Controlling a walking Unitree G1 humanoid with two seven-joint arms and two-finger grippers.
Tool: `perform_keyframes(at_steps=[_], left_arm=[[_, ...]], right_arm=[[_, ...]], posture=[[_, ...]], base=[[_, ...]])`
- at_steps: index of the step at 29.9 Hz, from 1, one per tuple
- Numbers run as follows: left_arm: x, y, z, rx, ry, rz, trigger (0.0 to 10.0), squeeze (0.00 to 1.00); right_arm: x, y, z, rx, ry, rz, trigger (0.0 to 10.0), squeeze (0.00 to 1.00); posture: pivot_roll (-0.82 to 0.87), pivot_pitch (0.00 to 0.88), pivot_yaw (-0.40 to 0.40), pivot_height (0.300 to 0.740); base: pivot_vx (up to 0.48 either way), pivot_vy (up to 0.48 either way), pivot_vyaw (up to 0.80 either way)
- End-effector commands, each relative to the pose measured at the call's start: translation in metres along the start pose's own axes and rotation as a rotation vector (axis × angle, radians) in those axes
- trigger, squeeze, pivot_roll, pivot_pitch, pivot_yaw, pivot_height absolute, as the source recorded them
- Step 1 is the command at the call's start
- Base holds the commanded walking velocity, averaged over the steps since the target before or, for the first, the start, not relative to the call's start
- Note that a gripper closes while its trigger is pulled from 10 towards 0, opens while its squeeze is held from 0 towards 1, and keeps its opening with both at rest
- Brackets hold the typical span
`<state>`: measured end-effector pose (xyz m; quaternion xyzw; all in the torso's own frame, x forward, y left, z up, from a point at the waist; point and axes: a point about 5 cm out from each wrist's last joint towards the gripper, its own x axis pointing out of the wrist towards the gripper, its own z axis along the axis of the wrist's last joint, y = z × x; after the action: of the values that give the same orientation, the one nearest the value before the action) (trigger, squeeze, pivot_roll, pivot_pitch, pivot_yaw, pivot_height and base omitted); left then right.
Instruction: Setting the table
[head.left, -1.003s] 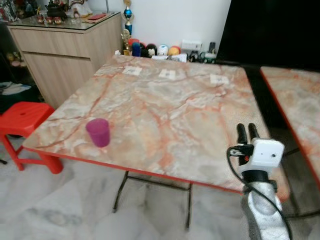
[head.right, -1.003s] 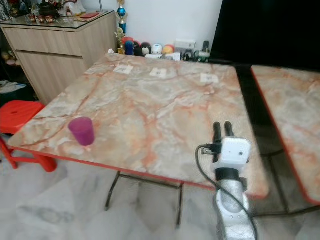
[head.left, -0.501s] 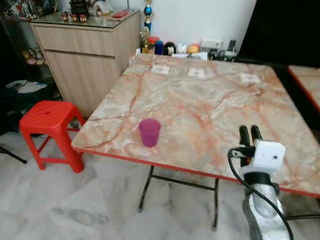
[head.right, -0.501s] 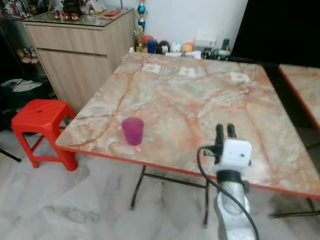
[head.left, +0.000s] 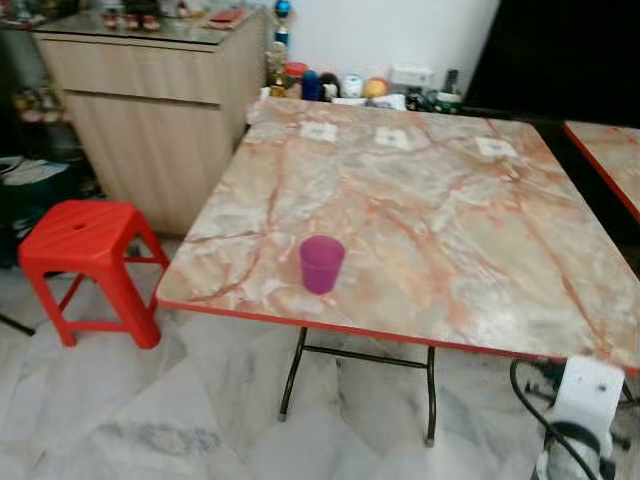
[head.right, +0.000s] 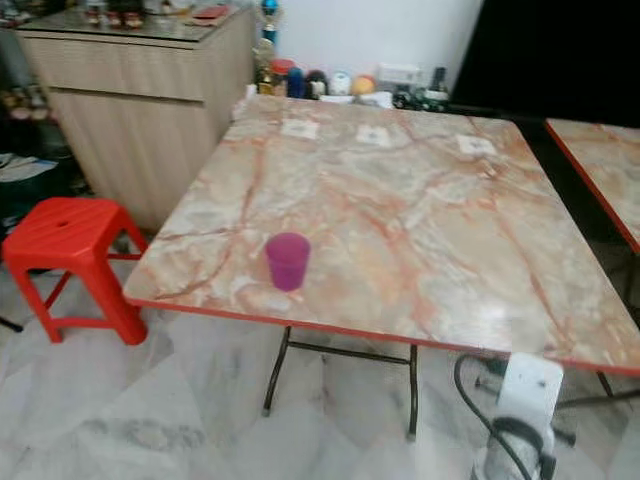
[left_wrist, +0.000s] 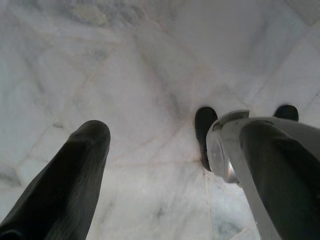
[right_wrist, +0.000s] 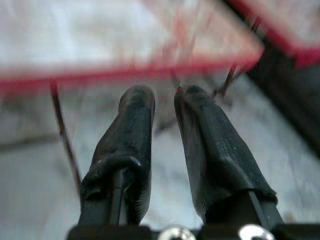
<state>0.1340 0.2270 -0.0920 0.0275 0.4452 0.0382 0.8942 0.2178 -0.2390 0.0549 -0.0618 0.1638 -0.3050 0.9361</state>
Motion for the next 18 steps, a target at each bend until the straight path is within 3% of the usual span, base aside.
perform_keyframes(at_steps=[1, 4, 7, 12, 15, 18], left_arm=[[-0.002, -0.002, -0.009, 0.008, 0.039, -0.007, 10.0, 0.0], [-0.003, -0.002, -0.01, 0.004, 0.037, -0.004, 10.0, 0.0], [-0.003, -0.001, -0.011, 0.003, 0.038, -0.003, 10.0, 0.0], [-0.005, 0.0, -0.015, -0.003, 0.034, 0.012, 10.0, 0.0], [-0.005, 0.0, -0.014, -0.003, 0.029, 0.014, 10.0, 0.0], [-0.001, 0.004, 0.001, -0.005, -0.021, 0.031, 10.0, 0.0]], right_arm=[[0.0, 0.004, -0.011, -0.007, 0.072, 0.026, 10.0, 0.0], [0.002, 0.017, -0.035, -0.085, 0.179, 0.142, 10.0, 0.0], [0.002, 0.018, -0.04, -0.102, 0.205, 0.157, 10.0, 0.0], [0.002, 0.043, -0.073, -0.15, 0.308, 0.356, 10.0, 0.0], [0.002, 0.046, -0.078, -0.162, 0.319, 0.384, 10.0, 0.0], [0.002, 0.054, -0.097, -0.247, 0.37, 0.448, 10.0, 0.0]], posture=[[0.0, 0.084, -0.046, 0.74], [0.0, 0.082, -0.049, 0.74], [0.0, 0.079, -0.049, 0.74], [0.01, 0.074, -0.052, 0.74], [0.02, 0.072, -0.051, 0.74], [0.02, 0.066, -0.044, 0.74]], base=[[0.0, 0.0, 0.0], [0.0, 0.0, 0.0], [0.0, 0.0, 0.0], [0.0, 0.0, 0.0], [0.0, 0.0, 0.0], [0.0, 0.0, 0.0]])
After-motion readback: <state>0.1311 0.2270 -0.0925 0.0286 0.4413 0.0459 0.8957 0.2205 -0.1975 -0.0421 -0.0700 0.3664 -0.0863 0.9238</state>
